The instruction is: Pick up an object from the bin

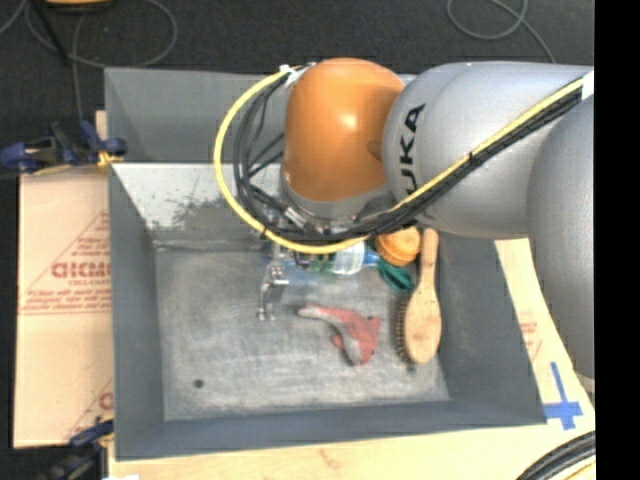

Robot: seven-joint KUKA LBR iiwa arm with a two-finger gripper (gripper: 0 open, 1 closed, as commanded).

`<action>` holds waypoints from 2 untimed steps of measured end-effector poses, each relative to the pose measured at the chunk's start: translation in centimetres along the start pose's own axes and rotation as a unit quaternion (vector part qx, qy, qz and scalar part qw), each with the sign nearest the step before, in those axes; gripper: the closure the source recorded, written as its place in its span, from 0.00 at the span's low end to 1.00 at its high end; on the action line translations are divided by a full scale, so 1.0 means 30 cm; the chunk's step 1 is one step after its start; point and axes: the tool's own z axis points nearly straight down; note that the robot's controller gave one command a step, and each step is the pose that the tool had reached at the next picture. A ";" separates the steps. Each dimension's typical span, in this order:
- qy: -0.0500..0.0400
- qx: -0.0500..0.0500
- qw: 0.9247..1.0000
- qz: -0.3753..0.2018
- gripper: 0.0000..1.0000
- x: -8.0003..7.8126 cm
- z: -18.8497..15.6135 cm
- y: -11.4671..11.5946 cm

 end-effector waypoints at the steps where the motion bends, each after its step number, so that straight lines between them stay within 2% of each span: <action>1: 0.000 0.000 1.000 0.000 0.00 0.000 0.000 0.000; 2: -0.002 0.000 1.000 -0.025 0.00 -0.012 0.004 -0.009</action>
Offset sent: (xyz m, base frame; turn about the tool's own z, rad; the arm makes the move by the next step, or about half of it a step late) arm 0.0181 -0.0207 -0.0102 -0.2257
